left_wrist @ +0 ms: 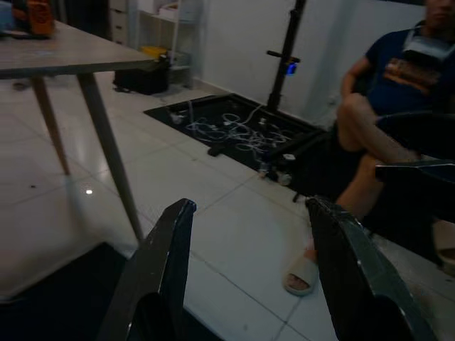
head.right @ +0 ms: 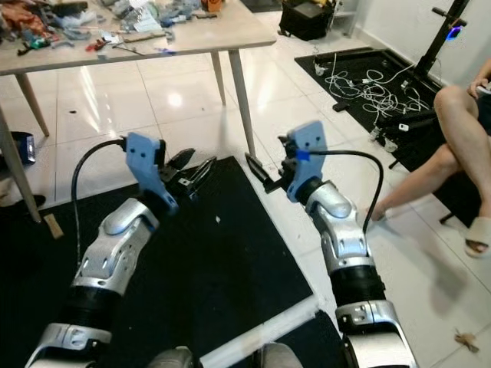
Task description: Picking trash to rubbish bin
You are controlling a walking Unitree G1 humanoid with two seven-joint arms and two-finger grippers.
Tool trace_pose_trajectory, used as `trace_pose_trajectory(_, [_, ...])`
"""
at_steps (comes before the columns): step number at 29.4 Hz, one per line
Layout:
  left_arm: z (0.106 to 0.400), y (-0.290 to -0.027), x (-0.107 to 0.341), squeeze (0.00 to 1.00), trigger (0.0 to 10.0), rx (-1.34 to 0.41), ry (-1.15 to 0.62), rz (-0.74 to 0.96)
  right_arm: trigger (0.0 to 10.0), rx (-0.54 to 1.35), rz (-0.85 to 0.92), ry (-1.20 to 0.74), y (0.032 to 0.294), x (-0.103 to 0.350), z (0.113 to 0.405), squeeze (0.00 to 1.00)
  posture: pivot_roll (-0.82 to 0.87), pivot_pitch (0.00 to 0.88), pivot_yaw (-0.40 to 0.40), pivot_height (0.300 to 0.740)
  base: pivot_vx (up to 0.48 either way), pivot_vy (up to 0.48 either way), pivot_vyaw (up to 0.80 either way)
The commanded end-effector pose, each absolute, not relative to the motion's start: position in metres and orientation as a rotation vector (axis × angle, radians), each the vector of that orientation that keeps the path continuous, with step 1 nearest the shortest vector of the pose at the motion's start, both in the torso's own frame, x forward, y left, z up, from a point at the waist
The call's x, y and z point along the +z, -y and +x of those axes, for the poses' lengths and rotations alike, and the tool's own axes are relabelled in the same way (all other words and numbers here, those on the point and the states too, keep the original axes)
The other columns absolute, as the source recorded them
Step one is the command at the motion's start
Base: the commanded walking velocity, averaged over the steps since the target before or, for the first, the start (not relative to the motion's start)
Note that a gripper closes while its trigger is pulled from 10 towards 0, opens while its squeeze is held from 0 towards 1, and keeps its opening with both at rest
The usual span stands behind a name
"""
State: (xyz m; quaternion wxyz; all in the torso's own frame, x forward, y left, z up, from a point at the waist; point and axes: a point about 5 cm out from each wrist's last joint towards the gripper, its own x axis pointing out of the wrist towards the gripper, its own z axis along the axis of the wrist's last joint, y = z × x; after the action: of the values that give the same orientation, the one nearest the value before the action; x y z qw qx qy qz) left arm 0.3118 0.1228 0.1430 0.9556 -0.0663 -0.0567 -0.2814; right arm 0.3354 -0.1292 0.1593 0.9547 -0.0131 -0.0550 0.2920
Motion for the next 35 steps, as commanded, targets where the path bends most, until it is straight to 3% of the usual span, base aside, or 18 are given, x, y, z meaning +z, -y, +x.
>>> trace_pose_trajectory(1, [0.3106, -0.1190, 0.1414, 0.00, 10.0, -0.593, 0.110, -0.126, 10.0, 0.574, -0.022, 0.104, 0.1359, 0.1582, 0.3354, 0.00, -0.05, 0.000, -0.047, 0.740, 0.311, 0.000, 0.00])
trace_pose_trajectory(13, [0.3103, -0.1182, 0.1404, 0.00, 10.0, -0.598, 0.110, -0.126, 10.0, 0.582, -0.034, 0.101, 0.1357, 0.1567, 0.3350, 0.00, -0.05, 0.000, -0.048, 0.740, 0.337, 0.000, 0.00])
trace_pose_trajectory(26, [0.3104, -0.1184, 0.1410, 0.00, 10.0, -0.599, 0.114, -0.123, 10.0, 0.593, -0.047, 0.099, 0.1346, 0.1563, 0.3344, 0.00, -0.05, 0.000, -0.049, 0.740, 0.350, 0.000, 0.78])
trace_pose_trajectory(35, [0.3106, -0.1183, 0.1416, 0.00, 10.0, -0.601, 0.116, -0.122, 10.0, 0.577, -0.017, 0.099, 0.1364, 0.1571, 0.3356, 0.00, -0.05, 0.000, -0.048, 0.740, 0.352, 0.000, 0.11])
